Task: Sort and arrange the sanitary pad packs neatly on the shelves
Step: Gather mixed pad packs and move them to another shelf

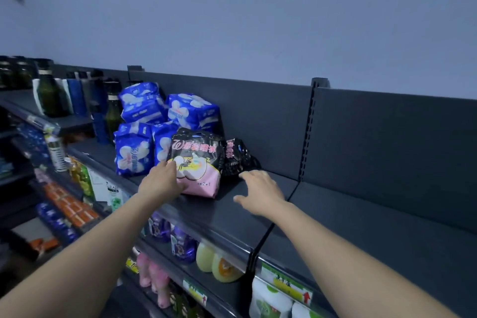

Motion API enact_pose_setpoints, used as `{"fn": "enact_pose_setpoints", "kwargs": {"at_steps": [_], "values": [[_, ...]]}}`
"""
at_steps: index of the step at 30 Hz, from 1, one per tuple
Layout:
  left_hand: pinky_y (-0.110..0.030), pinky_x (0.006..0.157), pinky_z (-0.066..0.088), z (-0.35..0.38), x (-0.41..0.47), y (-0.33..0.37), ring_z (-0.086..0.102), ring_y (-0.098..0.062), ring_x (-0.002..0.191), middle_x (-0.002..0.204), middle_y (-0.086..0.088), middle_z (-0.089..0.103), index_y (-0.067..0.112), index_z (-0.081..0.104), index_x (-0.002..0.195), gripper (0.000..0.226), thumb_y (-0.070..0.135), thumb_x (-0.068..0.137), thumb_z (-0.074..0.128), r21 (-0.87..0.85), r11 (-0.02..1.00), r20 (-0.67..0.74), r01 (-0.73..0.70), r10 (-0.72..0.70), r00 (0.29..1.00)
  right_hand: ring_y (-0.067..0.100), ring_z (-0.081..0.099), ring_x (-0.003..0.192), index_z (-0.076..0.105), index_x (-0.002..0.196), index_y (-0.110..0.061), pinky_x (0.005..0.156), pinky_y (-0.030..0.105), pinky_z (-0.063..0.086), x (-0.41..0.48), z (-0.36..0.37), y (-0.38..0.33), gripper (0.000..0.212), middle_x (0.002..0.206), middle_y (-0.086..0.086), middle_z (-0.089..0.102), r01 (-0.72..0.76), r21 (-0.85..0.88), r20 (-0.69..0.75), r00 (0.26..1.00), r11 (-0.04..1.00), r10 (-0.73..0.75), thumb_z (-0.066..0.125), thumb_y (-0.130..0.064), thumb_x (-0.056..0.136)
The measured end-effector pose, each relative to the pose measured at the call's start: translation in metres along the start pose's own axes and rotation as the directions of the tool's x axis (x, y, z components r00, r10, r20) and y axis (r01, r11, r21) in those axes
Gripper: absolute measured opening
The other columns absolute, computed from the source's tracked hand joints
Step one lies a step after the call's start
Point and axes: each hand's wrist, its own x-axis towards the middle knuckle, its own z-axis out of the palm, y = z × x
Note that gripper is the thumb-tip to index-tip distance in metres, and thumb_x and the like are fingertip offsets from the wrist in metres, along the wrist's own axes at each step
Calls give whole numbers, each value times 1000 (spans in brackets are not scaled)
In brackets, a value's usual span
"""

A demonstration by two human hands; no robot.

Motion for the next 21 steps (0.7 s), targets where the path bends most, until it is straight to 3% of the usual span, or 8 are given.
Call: {"fn": "enact_pose_setpoints", "kwargs": {"at_steps": [3, 6, 9, 12, 14, 16, 19, 21], "values": [[-42, 95, 41, 8, 30, -10, 46, -34, 121, 137, -16, 42, 9, 37, 134, 62, 41, 88, 64, -169, 983, 38, 67, -62, 997, 24, 35, 134, 44, 138, -18, 106, 38, 35, 27, 15, -8, 59, 141, 4, 45, -18, 39, 19, 1000, 999, 18, 61, -45, 89], [-40, 94, 43, 18, 60, -19, 53, -32, 114, 128, -14, 53, 8, 30, 139, 73, 34, 84, 71, -427, 892, 83, 148, -125, 989, 26, 36, 133, 42, 138, -16, 105, 38, 36, 52, 27, -14, 60, 142, 5, 45, -60, 73, 53, 997, 996, 56, 59, -47, 90], [-35, 80, 49, 22, 85, -29, 59, -23, 97, 107, -5, 61, 10, 45, 122, 65, 34, 74, 81, -565, 796, 157, 218, -155, 975, 27, 45, 127, 48, 129, -13, 98, 37, 42, 76, 34, -16, 55, 135, 6, 51, -152, 200, 43, 988, 968, 147, 59, -48, 88], [-27, 69, 52, 14, 106, -33, 63, -18, 84, 101, -6, 67, 9, 61, 106, 53, 24, 64, 90, -646, 734, 348, 210, 39, 937, 21, 56, 116, 56, 119, -17, 94, 33, 46, 97, 42, -14, 59, 123, -1, 62, -252, 489, 50, 964, 835, 262, 67, -57, 77], [-37, 88, 55, 11, 118, -34, 68, -25, 94, 106, -9, 72, 7, 66, 109, 75, 27, 44, 97, -745, 645, 390, 171, 212, 896, 14, 62, 109, 58, 115, -23, 94, 34, 50, 105, 44, -8, 66, 113, -8, 67, -262, 738, 64, 944, 621, 323, 78, -59, 63], [-47, 99, 48, 16, 130, -31, 66, -30, 106, 109, -10, 72, 10, 67, 111, 79, 22, 38, 94, -813, 557, 390, 170, 304, 869, 12, 66, 103, 57, 116, -20, 92, 33, 53, 107, 43, -2, 64, 108, -7, 70, -210, 886, 45, 926, 414, 374, 87, -41, 63], [-43, 87, 51, 15, 139, -7, 64, -33, 102, 110, -18, 68, 2, 64, 114, 57, -1, 58, 76, -859, 476, 403, 189, 401, 823, 10, 68, 92, 63, 102, -22, 83, 29, 54, 102, 31, 11, 46, 97, -8, 72, -87, 923, -131, 844, 374, 520, 87, -35, 65], [-33, 77, 49, 14, 147, 16, 61, -26, 96, 103, -16, 66, 1, 64, 116, 51, -8, 66, 62, -848, 527, 307, 63, 391, 868, 8, 66, 90, 63, 95, -25, 81, 28, 51, 97, 22, 21, 42, 93, -12, 71, -54, 905, -244, 746, 422, 620, 84, -44, 64]]}}
